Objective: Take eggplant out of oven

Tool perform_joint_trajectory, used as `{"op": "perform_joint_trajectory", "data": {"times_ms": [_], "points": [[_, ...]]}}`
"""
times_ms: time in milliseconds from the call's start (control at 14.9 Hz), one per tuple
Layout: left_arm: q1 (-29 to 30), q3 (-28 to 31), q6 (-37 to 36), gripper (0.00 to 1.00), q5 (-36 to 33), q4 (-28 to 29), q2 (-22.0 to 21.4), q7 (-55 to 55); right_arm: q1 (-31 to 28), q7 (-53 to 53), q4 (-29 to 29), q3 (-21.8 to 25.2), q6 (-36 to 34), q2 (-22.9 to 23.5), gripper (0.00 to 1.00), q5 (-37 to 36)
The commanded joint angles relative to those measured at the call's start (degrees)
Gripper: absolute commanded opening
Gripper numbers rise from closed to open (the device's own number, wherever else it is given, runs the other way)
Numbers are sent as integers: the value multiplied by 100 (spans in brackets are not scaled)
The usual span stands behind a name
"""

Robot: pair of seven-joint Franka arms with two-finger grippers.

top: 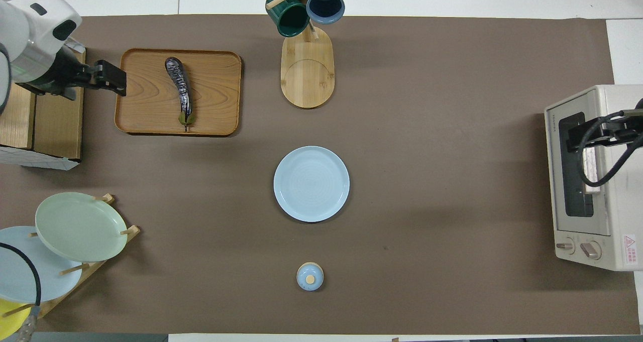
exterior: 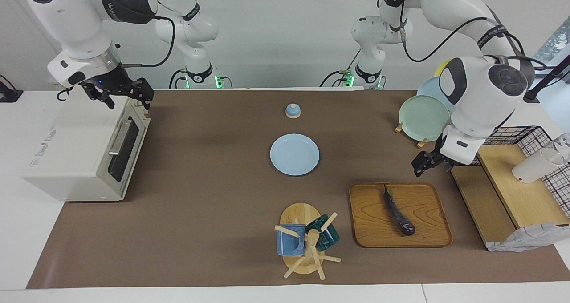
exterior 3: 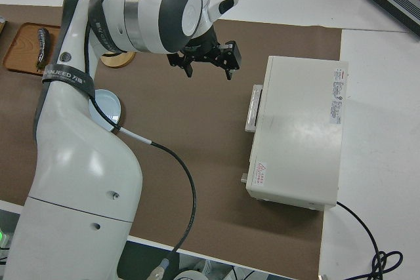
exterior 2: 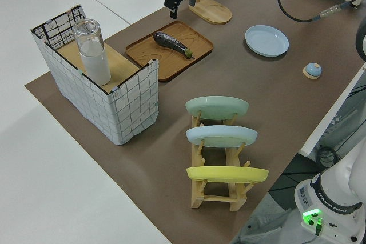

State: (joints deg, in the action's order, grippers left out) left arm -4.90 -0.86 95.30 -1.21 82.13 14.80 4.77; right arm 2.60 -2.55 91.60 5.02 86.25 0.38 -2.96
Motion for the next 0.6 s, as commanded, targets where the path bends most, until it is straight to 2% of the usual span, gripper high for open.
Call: {"op": "perform_joint_trajectory", "data": {"times_ms": [0,268,535], "points": [[77,-19,-406,100,-125,591,-748,-257,-49,88,-81,8,-74,-29,100,173],[183,-28,-337,100,-125,1785,-1707,-222,-49,88,-107,8,-91,-20,100,173],[139,-28,-310,100,-108,2482,-2104,-108,-57,88,-107,16,-74,-20,100,182]]}}
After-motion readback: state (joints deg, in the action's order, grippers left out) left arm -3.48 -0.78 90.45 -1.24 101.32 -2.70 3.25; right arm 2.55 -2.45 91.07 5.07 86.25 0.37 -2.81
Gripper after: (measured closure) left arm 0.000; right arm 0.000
